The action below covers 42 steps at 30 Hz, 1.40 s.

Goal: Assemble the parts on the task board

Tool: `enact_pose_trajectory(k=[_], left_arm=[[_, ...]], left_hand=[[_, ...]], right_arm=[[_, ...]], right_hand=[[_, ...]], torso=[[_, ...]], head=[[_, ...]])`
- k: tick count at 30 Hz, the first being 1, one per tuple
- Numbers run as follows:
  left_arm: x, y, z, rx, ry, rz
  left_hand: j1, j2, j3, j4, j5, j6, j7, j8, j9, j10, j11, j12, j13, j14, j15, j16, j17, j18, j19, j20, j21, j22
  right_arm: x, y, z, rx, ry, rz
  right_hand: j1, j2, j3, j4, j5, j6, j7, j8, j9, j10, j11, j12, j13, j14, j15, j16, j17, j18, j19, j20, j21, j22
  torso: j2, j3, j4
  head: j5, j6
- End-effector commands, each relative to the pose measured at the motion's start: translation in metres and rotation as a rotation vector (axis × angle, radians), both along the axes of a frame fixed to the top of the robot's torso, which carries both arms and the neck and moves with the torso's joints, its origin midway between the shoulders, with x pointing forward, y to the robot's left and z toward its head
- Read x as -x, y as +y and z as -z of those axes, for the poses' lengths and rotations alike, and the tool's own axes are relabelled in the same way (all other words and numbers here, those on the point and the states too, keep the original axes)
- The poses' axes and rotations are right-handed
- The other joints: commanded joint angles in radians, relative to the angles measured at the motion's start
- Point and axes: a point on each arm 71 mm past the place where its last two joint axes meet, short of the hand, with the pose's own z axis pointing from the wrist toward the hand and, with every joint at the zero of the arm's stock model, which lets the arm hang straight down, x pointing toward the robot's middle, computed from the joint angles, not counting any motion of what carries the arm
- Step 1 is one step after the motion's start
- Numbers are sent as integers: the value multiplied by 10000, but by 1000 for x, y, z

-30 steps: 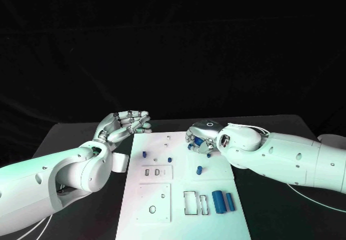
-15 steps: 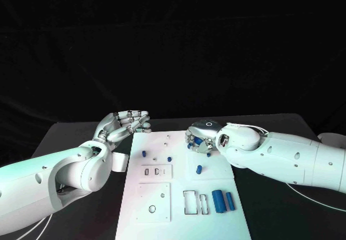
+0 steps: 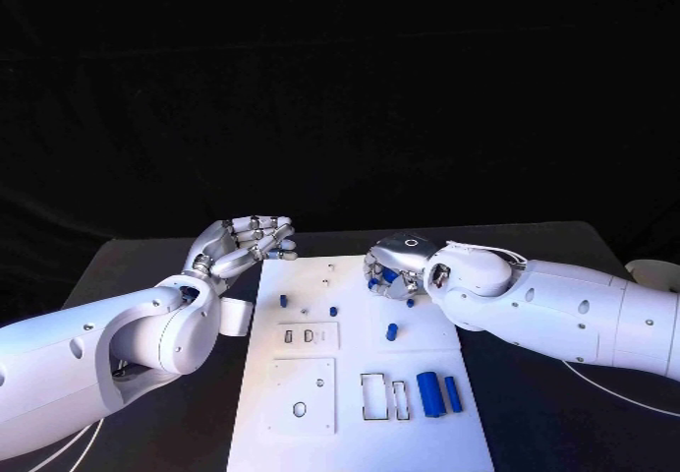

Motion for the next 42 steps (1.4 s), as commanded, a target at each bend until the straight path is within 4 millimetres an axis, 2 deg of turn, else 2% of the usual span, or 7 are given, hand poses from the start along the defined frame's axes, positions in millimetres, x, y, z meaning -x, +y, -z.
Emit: enact_pose_trajectory(k=[1,5,13,21,25,35,42], left_arm=[[0,-1,-2,63,-45,119],[-1,0,-2,55,-25,73],[-2,1,-1,55,-11,35],[-2,-1,-1,88,4,84],[-1,-3,-1,104,8,122],[-1,-4,-3,116,-11,155],[-1,-4,-5,126,-48,175]], left_hand=[[-66,-50,65,6,-37,-5,54,-54,-12,-44,39,-63,-12,69,16,42,16,95,9,-16,64,14],[-70,-52,92,-5,-45,-48,90,-88,-25,-85,60,-123,-13,72,24,54,50,92,-15,-17,110,39],[-71,-55,98,-8,-45,-59,96,-96,-29,-95,65,-137,-13,71,27,55,58,91,-21,-17,121,45],[-69,-58,108,-14,-45,-73,103,-107,-33,-110,72,-158,-13,68,30,56,70,89,-33,-16,137,54],[-69,-58,109,-14,-45,-73,103,-108,-33,-111,72,-159,-13,67,31,56,70,88,-33,-16,138,54],[-67,-58,113,-16,-45,-75,102,-110,-34,-113,73,-164,-13,64,32,56,73,87,-38,-15,142,56],[-67,-58,113,-16,-45,-75,102,-110,-34,-113,73,-164,-13,64,32,56,73,87,-38,-15,142,56]], right_arm=[[1,-1,-7,-562,-841,73],[4,1,-10,-921,-1155,65],[3,11,-15,-1449,-1548,168],[-4,28,-18,-1948,-1879,231],[-7,36,-16,-2051,-1903,237],[-10,45,-7,-2071,-1734,221],[-14,49,-4,-1959,-1763,259]], right_hand=[[184,283,58,-52,36,133,-62,172,190,277,-187,105,134,455,-87,45,-3,-195,98,-16,82,394],[213,334,66,-123,31,173,-124,362,417,416,-257,183,238,450,-150,41,-28,-202,104,-83,110,444],[191,327,97,-163,18,33,-93,406,557,308,-235,120,270,453,-144,50,-24,-204,94,-101,116,461],[129,295,92,-155,12,-46,-73,416,627,238,-207,77,283,457,-121,62,-11,-213,109,-90,138,505],[95,280,84,-142,23,-64,-71,421,650,228,-201,70,290,460,-115,70,0,-213,107,-86,139,507],[17,244,66,-110,44,-119,-70,424,702,197,-191,48,307,461,-104,75,-4,-216,111,-74,148,528],[-7,241,73,-97,75,-152,-66,421,726,174,-186,34,314,460,-99,75,-9,-213,101,-69,141,520]], torso=[[4,4,1],[13,2,3],[36,5,14],[71,12,22],[84,23,51],[183,35,193],[234,39,230]], head=[[13,19],[17,60],[51,170],[61,212],[49,211],[0,249],[-22,267]])
